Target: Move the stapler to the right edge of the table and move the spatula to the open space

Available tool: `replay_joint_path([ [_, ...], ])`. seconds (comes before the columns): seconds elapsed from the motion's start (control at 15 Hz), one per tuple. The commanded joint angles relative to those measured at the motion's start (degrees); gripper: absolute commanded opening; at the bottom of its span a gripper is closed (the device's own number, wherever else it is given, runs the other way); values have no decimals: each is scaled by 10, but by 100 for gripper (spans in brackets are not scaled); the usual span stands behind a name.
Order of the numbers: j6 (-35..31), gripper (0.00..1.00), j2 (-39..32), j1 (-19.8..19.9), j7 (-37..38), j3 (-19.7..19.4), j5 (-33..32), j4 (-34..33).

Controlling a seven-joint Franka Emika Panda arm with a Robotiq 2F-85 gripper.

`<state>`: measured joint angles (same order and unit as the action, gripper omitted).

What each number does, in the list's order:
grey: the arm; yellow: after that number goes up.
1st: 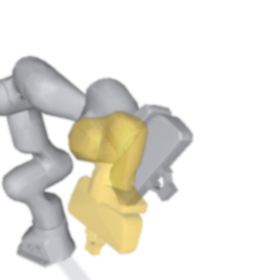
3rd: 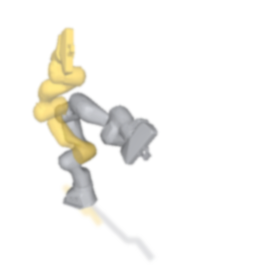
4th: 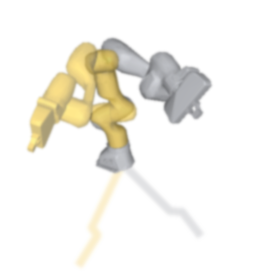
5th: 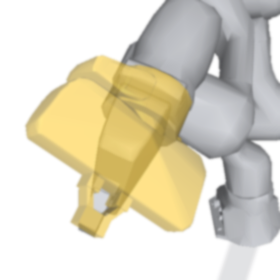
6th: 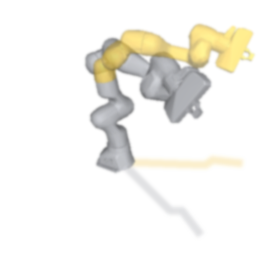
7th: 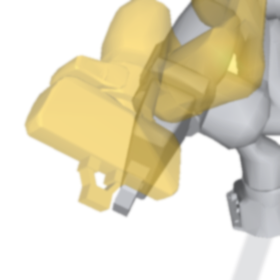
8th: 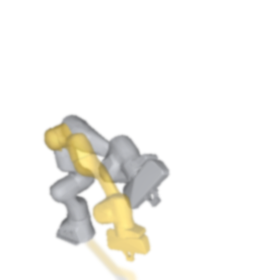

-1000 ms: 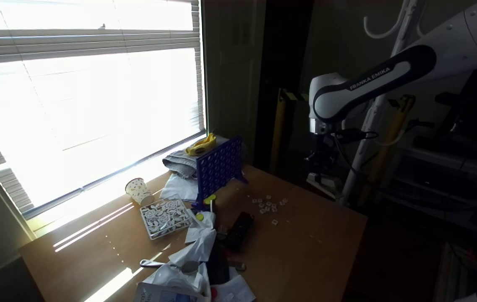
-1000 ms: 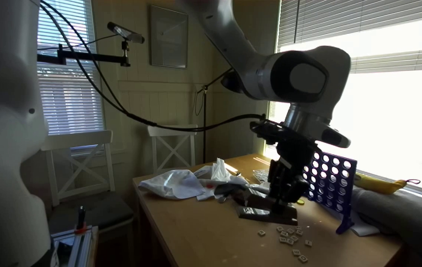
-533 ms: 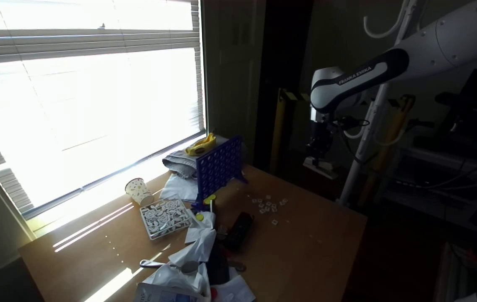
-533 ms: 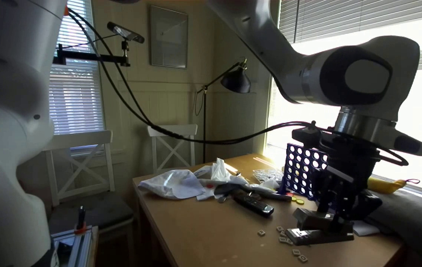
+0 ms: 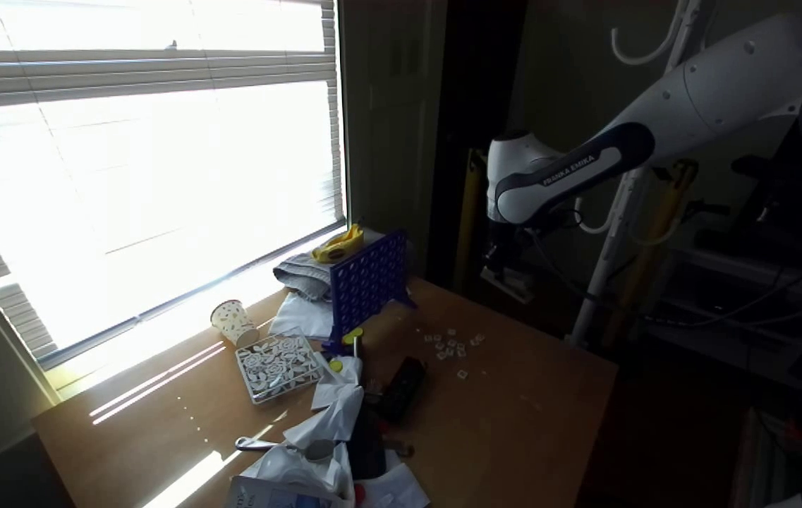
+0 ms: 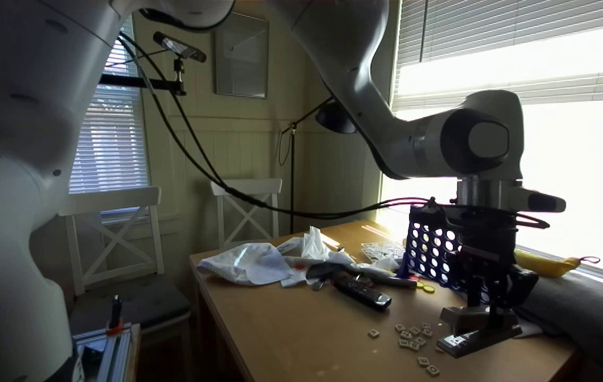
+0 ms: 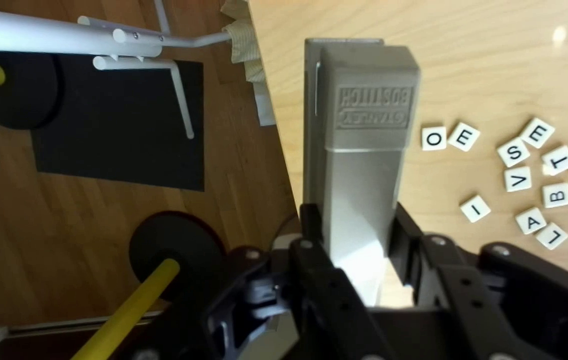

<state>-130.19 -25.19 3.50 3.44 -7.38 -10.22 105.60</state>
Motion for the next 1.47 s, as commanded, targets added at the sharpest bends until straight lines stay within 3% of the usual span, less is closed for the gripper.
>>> replay_joint_path([
  [0.0,1,11,1,4,-1,1,-1,-1],
  [0.13,2,11,-4,19,-97,14,-10,-4],
  [0.4,16,11,-62,42,-216,29,4,-65],
  [0.67,33,11,-135,55,-221,29,13,-145],
  [1.07,31,11,-200,48,-156,29,27,-226],
  [1.4,96,11,-230,70,-192,70,81,-280],
])
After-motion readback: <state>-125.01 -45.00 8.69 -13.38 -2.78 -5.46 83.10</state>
